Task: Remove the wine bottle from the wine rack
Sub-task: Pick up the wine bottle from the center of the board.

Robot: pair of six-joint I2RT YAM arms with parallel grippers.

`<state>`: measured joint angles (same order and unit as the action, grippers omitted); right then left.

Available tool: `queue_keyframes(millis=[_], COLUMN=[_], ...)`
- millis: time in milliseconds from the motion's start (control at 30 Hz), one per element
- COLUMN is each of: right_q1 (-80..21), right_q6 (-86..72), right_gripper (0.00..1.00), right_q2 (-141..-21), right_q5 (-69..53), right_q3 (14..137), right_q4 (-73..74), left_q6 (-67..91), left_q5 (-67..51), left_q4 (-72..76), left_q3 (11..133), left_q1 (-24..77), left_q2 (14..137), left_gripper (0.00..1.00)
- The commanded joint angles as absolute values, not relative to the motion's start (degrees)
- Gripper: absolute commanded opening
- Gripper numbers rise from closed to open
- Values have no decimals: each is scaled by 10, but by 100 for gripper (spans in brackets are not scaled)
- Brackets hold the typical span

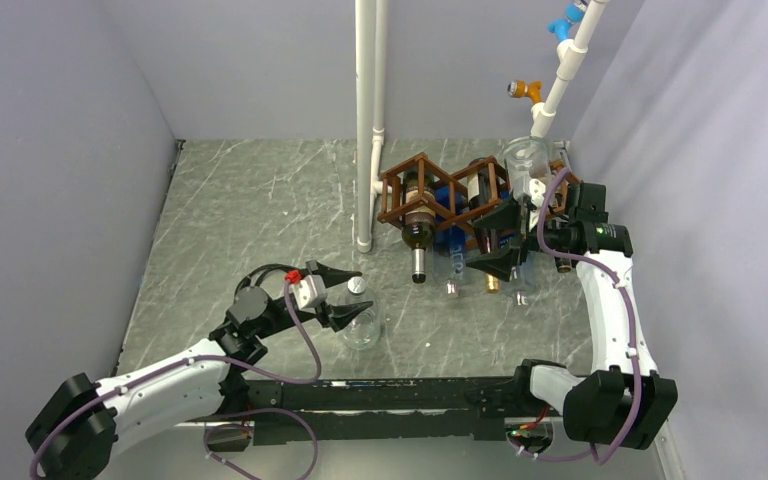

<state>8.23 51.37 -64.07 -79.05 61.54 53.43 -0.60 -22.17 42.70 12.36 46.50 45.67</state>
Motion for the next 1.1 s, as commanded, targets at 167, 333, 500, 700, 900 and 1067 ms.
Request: queue_keyframes(millis=[167,333,500,700,900,1067], right_q1=[85,86,86,87,87,87], right_q6=[523,523,528,533,537,538], right_gripper=[99,99,99,99,99,99], right_q2=[-636,-635,-633,-633,-632,-630], right_q5=[-819,-818,-816,-814,-811,-809], right_q3=[612,610,610,609,608,607], right_q4=[518,517,521,525,526,525], left_q6=[-4,-6,-4,27,65,69], left_q5=[-220,-226,-215,-151,-97,-30], left_q4=[458,448,426,389,356,353], left_q3=[134,141,151,167,192,198], left_q1=[467,468,468,463,433,411], left_q2=[475,475,446,393,350,331], left_gripper=[50,15,0,0,0,0])
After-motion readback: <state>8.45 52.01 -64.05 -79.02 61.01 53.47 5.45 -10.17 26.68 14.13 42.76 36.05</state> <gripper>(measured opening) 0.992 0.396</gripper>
